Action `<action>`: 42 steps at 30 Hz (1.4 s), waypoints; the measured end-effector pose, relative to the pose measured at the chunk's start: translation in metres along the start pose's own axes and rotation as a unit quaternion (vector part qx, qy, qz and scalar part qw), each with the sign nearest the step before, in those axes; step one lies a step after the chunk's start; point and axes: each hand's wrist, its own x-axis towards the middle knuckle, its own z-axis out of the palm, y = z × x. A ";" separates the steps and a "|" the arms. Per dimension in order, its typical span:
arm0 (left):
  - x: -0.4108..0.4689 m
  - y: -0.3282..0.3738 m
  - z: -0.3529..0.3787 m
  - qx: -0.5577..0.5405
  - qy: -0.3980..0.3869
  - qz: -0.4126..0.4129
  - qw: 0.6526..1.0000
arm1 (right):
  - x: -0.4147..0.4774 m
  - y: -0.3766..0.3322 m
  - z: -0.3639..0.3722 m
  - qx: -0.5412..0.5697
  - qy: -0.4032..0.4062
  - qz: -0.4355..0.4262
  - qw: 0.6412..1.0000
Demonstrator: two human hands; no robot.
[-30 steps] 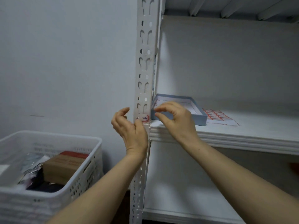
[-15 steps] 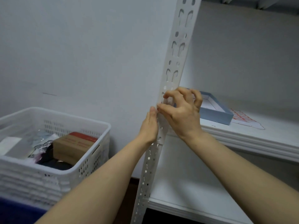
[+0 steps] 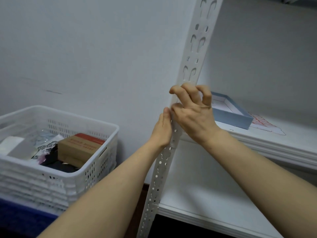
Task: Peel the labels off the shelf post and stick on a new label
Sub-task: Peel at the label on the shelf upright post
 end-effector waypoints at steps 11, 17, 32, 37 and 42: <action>0.001 0.000 0.002 -0.030 0.000 -0.011 0.999 | -0.004 0.004 0.003 0.025 0.028 0.000 0.999; -0.002 -0.001 0.002 -0.030 0.008 -0.018 0.999 | -0.014 0.011 -0.001 0.058 0.025 0.061 0.996; -0.003 0.002 0.002 -0.019 0.012 -0.031 0.999 | -0.012 0.005 -0.015 0.166 -0.103 0.177 0.964; -0.005 0.004 0.001 -0.011 0.009 -0.025 1.000 | -0.006 0.004 -0.011 0.110 -0.099 0.121 0.982; -0.004 0.003 0.002 -0.012 0.013 -0.023 1.000 | 0.000 0.000 -0.010 0.054 -0.113 0.099 0.987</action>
